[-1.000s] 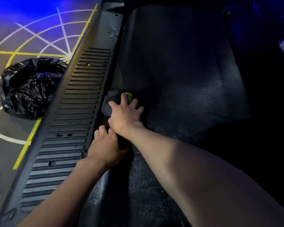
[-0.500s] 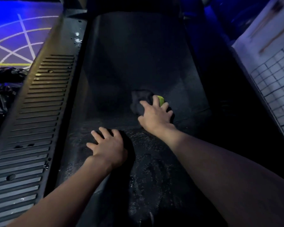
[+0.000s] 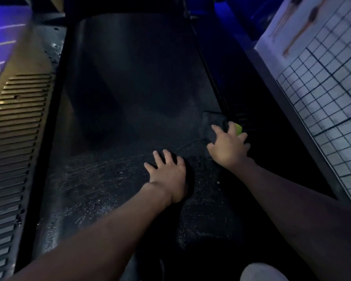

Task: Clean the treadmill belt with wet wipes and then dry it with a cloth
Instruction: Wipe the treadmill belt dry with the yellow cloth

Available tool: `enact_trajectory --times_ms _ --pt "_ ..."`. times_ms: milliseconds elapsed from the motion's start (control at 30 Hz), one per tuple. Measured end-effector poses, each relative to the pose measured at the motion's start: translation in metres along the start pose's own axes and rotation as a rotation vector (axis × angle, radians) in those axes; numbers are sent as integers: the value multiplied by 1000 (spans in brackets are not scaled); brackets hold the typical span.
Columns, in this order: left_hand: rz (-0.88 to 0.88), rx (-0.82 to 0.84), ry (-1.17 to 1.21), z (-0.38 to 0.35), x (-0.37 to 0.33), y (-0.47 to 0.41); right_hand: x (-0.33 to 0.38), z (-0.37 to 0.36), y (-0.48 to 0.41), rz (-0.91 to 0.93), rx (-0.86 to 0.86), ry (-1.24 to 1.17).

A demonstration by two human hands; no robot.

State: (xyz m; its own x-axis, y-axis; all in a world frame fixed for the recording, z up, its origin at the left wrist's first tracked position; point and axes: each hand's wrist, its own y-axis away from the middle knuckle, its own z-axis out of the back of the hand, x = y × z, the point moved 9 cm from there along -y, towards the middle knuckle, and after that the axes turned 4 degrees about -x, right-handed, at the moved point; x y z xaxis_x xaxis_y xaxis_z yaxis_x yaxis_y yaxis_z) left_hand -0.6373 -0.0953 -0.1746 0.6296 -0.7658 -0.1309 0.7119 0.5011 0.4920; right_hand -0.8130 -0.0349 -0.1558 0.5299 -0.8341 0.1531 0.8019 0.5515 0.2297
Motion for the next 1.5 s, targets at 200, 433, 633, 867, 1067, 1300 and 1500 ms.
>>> enact_trajectory --times_ms 200,433,633,867,1067,1300,1500 --pt "-168 -72 -50 -7 15 8 0 2 6 -82 -41 30" --pt "-206 -124 4 -8 72 31 43 -8 16 -84 -3 22" --pt "-107 -158 39 -5 117 55 133 -31 40 78 41 56" --pt "42 -214 90 -8 185 97 224 -53 70 208 83 75" --pt "195 -270 113 -14 238 136 317 -74 120 392 134 38" --pt "303 -230 181 -23 257 152 382 -99 170 650 176 26" --pt "403 -111 42 -17 239 145 372 -94 161 680 176 -5"
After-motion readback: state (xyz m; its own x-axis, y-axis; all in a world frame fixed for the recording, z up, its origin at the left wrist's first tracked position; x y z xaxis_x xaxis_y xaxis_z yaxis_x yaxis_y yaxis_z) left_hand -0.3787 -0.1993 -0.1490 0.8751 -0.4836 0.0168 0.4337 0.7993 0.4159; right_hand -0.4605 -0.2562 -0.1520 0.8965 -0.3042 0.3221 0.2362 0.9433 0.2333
